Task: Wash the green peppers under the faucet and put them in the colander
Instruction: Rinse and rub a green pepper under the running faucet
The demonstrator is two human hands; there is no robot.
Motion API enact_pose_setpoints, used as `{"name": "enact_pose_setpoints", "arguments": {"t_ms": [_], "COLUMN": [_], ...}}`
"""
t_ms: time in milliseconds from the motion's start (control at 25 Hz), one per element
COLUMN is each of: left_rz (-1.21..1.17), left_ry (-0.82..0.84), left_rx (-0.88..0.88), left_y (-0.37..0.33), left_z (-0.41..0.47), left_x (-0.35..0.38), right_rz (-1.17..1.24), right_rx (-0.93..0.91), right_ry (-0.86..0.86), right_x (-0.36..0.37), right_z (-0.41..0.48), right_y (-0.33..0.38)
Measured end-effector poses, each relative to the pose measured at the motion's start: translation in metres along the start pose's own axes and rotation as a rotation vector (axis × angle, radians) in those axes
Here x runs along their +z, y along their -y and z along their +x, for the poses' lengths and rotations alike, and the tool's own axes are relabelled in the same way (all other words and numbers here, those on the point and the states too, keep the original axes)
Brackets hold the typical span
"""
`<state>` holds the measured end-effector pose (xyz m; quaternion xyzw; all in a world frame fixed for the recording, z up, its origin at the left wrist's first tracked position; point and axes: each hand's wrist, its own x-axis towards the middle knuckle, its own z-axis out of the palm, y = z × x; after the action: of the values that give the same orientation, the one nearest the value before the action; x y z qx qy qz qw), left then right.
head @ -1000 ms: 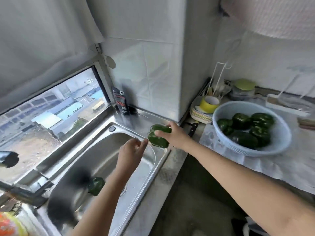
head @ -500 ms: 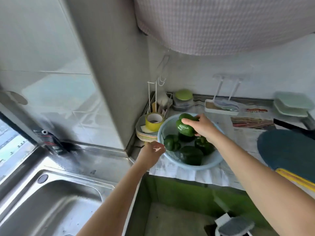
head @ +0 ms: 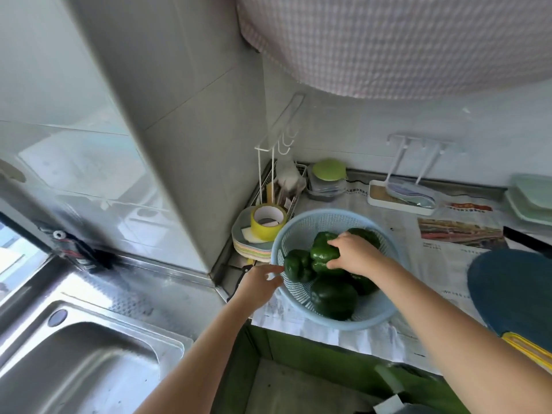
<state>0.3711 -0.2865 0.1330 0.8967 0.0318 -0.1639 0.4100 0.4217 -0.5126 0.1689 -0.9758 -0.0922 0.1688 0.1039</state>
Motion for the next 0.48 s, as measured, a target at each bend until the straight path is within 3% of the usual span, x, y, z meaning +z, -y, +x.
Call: {"name": "enact_pose_setpoints", "arguments": {"t_ms": [160, 240, 480], "left_rz": [-0.063, -0.096, -0.221], "left_ry": [0.075, 0.035, -0.461], "left_rx": [0.005, 0.003, -0.109], "left_y": [0.004, 0.009, 0.047], "left_z": [-0.006, -0.013, -0.064], "left_x": [-0.002, -0.012, -0.073], "right_rz": [0.115, 0.206, 0.355], "right_rx": [-0.076, -0.181, -0.443], "right_ry": [-0.128, -0.207, -0.262], "right_x": [-0.016, -0.023, -0.008], "right_z": [0.008, 0.013, 0.015], "right_y": [0.029, 0.058, 0.178]}}
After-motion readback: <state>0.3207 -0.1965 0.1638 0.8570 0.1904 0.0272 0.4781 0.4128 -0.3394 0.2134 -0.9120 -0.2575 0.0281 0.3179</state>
